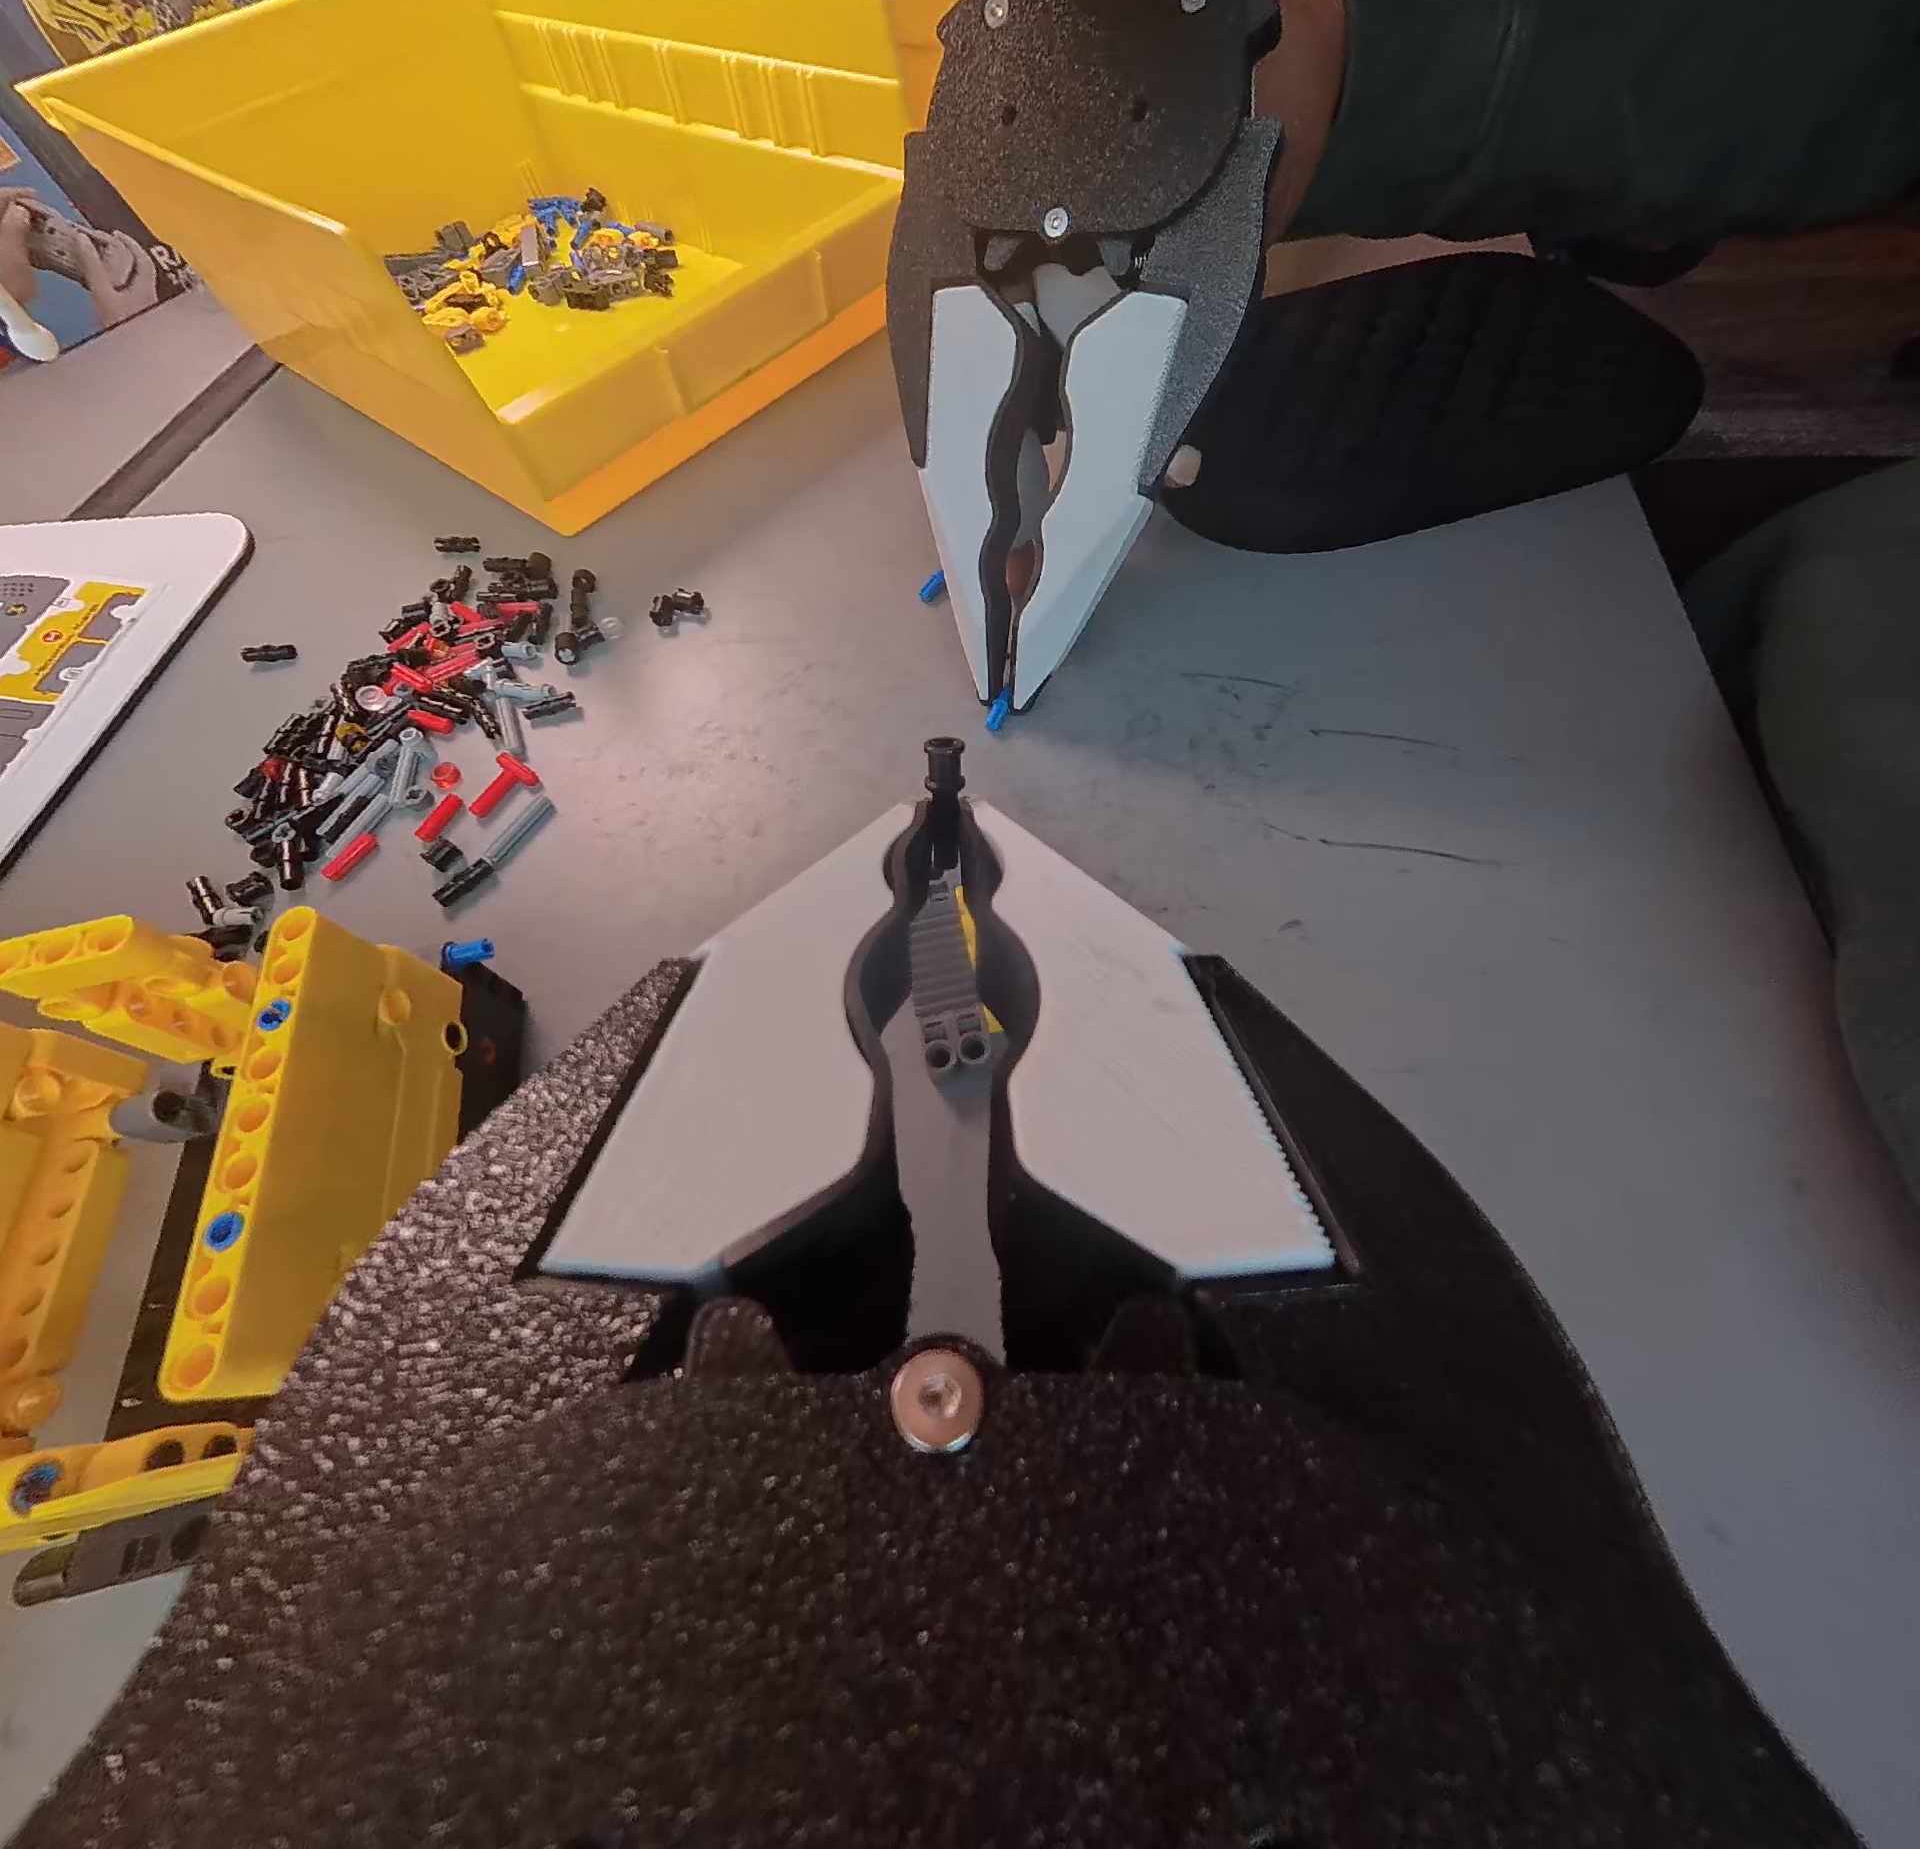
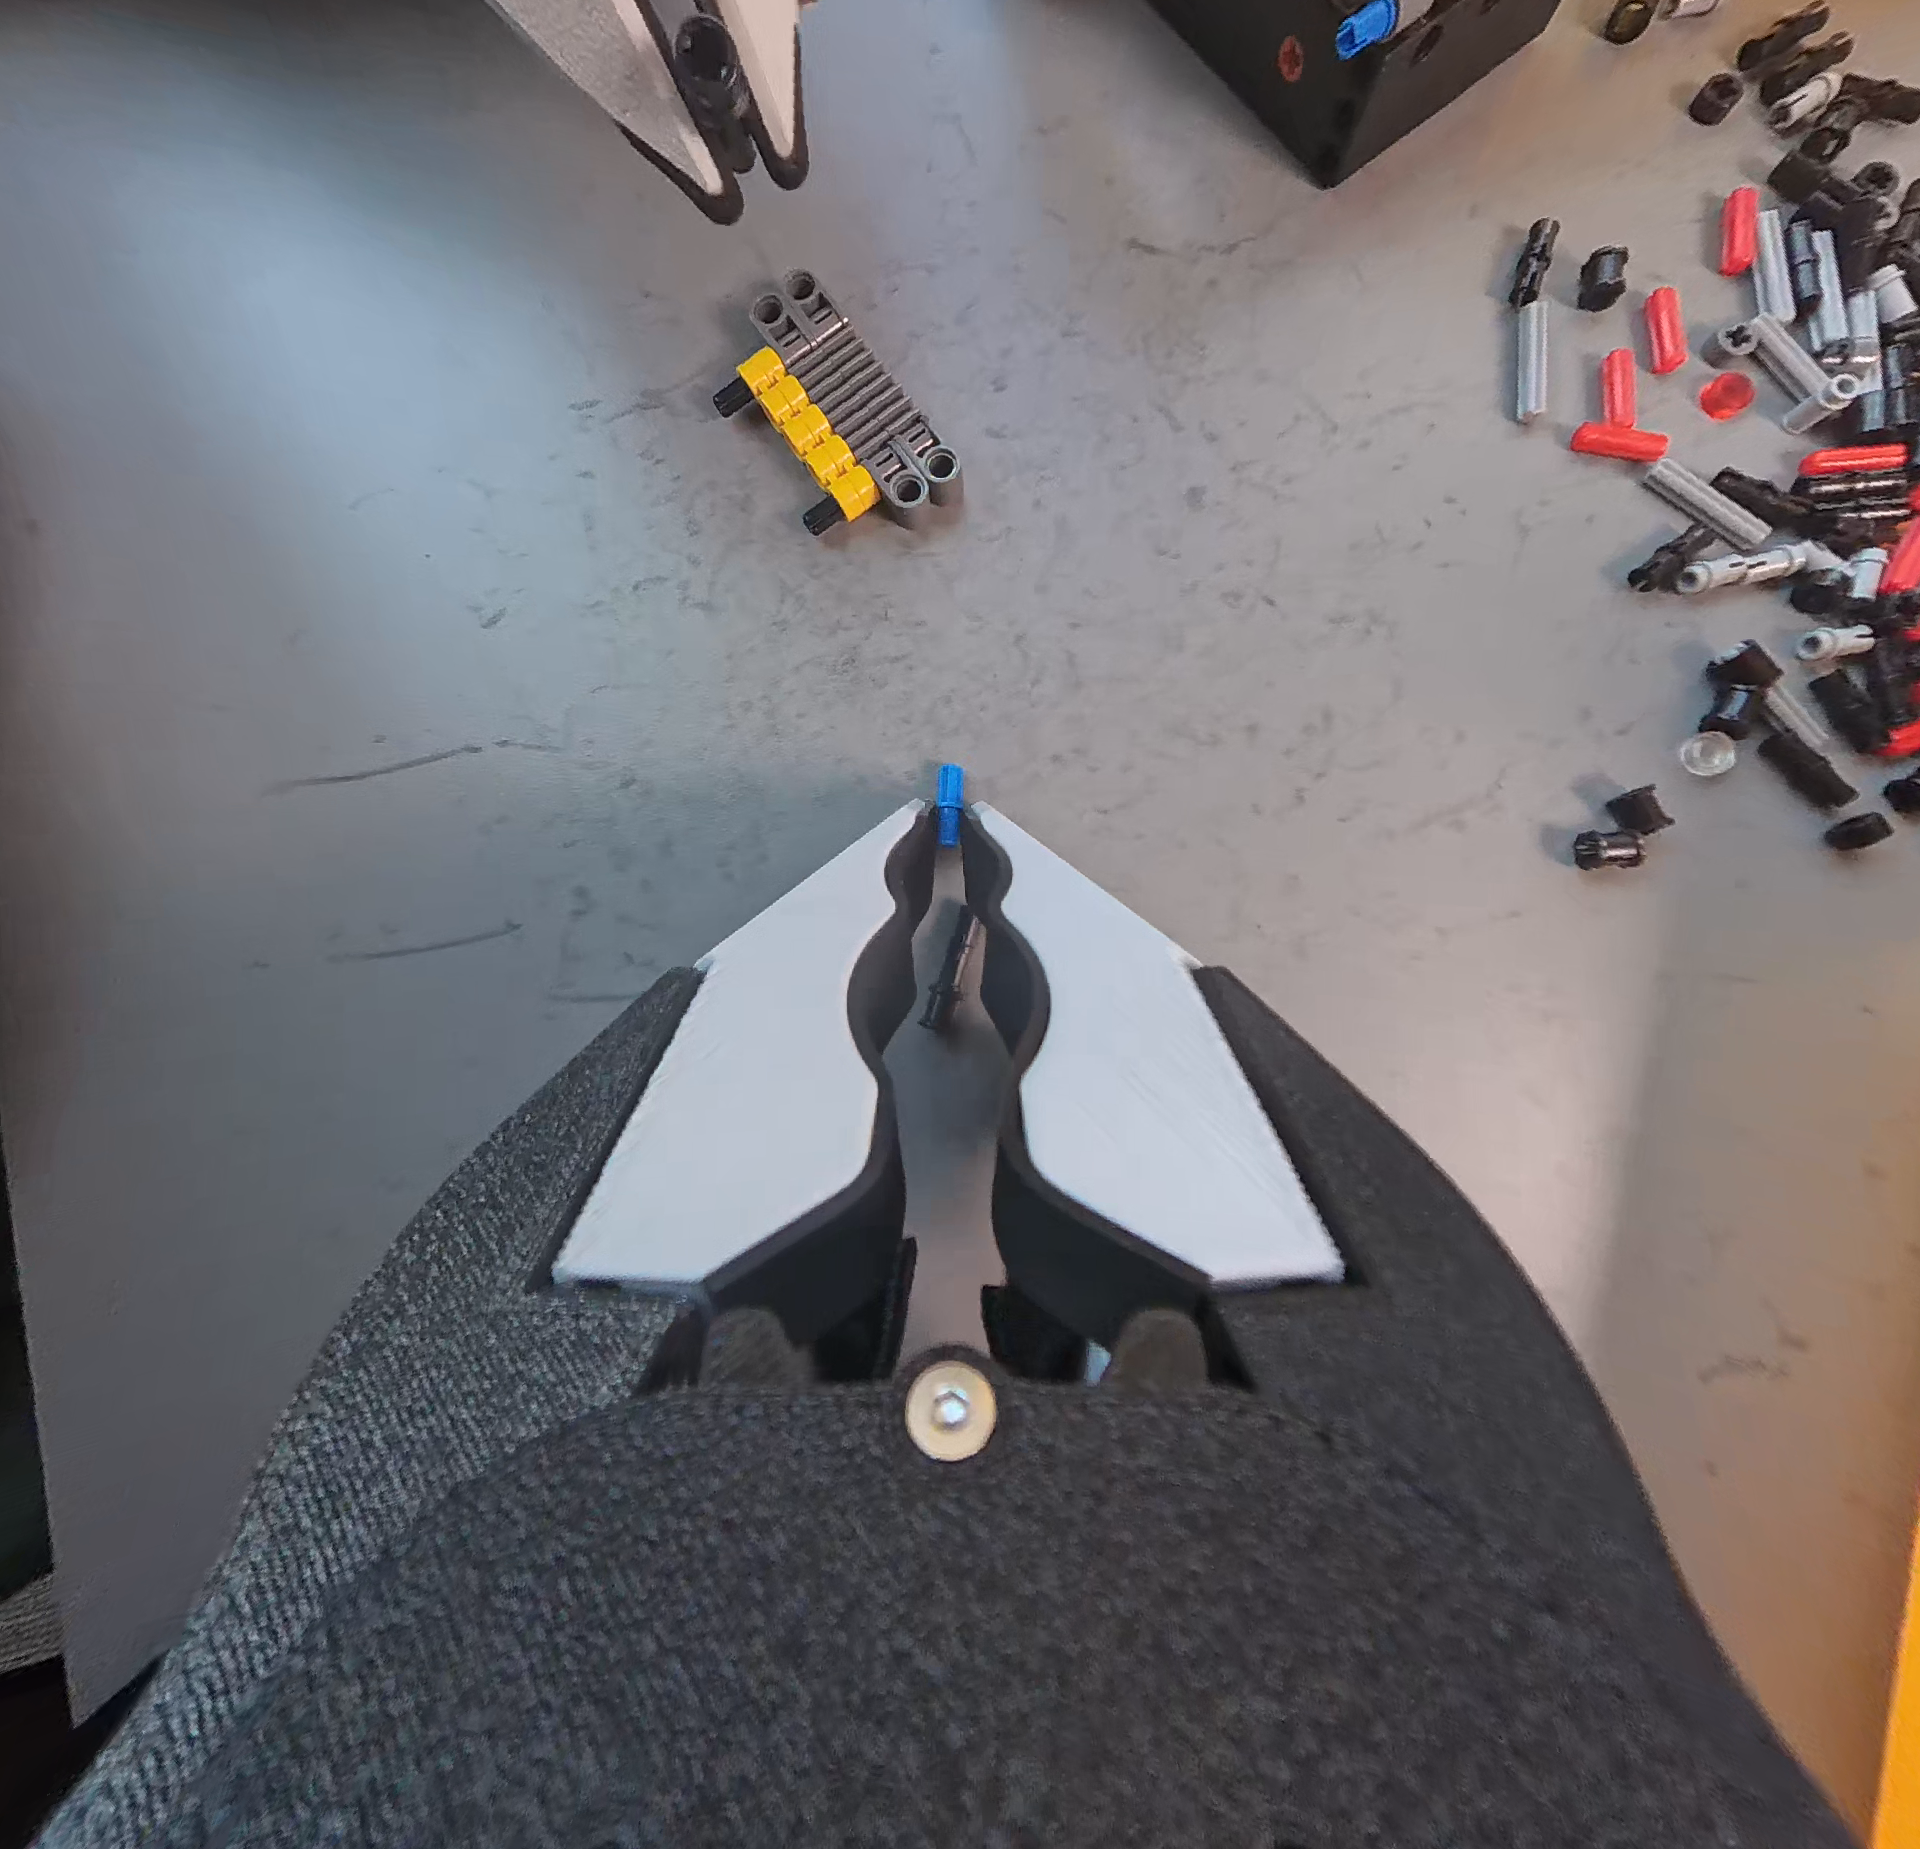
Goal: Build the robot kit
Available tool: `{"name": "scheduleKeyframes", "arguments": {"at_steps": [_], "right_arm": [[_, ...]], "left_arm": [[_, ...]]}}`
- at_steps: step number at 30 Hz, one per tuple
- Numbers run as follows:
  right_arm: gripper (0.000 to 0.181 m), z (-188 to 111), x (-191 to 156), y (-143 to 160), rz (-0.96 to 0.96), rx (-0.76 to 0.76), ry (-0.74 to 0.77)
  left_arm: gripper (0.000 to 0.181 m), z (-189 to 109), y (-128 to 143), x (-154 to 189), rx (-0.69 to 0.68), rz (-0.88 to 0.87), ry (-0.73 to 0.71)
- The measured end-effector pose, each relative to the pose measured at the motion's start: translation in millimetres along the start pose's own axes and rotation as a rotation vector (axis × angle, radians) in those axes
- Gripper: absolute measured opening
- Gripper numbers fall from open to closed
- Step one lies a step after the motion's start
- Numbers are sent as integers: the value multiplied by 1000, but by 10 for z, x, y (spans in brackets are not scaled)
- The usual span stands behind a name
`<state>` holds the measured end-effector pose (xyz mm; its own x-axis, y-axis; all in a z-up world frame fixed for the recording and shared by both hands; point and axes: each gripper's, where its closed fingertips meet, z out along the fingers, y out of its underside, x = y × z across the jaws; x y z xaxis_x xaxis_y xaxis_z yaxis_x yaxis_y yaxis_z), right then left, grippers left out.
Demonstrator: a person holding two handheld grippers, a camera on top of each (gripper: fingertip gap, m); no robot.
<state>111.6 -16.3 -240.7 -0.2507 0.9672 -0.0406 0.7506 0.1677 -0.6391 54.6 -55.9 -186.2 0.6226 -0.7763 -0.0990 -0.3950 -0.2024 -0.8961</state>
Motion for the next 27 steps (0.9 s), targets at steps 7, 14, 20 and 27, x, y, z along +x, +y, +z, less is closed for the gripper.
{"name": "scheduleKeyframes", "arguments": {"at_steps": [7,14,20,27], "right_arm": [[4,-43,-31,-402,-95,122,40],[3,16,-142,-707,-183,68,-1],[3,41,-157,-794,-176,6,-43],[3,78,-211,-824,-236,-52,-42]], "left_arm": [[3,26,84,-13,-55,50,-25],[3,37,186,-54,-114,60,-42],[3,45,233,-64,-148,80,-56],[3,58,260,-36,-175,82,-46]]}}
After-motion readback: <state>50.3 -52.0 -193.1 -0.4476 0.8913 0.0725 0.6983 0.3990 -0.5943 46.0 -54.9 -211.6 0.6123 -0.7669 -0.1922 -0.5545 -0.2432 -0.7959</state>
